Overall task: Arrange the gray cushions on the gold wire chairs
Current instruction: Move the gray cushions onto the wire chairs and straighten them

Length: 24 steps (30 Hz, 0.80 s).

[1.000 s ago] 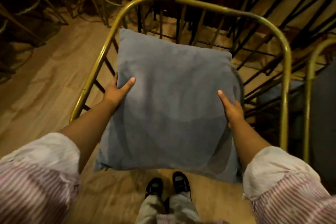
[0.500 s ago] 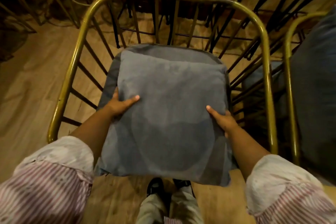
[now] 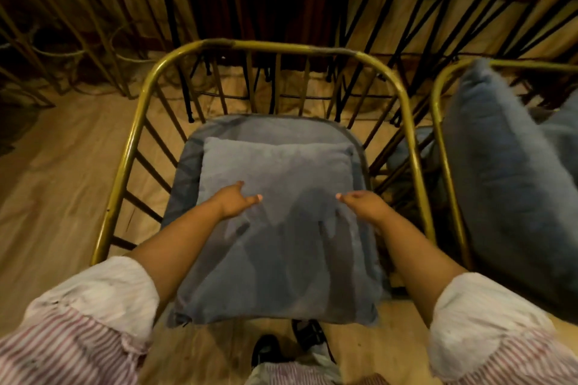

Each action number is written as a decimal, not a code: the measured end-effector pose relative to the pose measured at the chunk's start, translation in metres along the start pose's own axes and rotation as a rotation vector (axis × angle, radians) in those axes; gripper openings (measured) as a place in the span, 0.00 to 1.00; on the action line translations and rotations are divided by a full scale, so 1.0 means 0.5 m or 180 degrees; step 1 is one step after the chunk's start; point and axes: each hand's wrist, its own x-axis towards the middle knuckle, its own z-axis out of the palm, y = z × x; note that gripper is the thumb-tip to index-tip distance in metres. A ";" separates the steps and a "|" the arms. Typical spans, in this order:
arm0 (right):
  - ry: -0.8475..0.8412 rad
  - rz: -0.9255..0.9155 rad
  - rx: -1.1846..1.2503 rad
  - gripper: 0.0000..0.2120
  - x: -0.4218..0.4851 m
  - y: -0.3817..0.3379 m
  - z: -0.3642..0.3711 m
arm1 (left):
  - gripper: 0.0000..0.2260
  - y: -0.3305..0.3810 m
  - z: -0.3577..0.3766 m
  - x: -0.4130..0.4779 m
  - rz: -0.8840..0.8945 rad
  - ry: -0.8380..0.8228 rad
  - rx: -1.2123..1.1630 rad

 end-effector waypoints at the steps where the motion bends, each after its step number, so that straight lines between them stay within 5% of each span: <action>1: 0.0143 -0.0117 -0.0017 0.20 -0.036 -0.023 -0.028 | 0.32 0.032 -0.008 -0.021 0.0120 0.0033 0.0120; 11: 0.1481 -0.0612 0.0338 0.12 -0.369 -0.021 -0.301 | 0.21 0.430 0.021 -0.235 0.1814 0.0113 0.1056; 24: 0.2736 -0.0025 0.1156 0.17 -0.572 0.389 -0.676 | 0.28 0.901 0.375 -0.385 0.2828 -0.0362 0.0644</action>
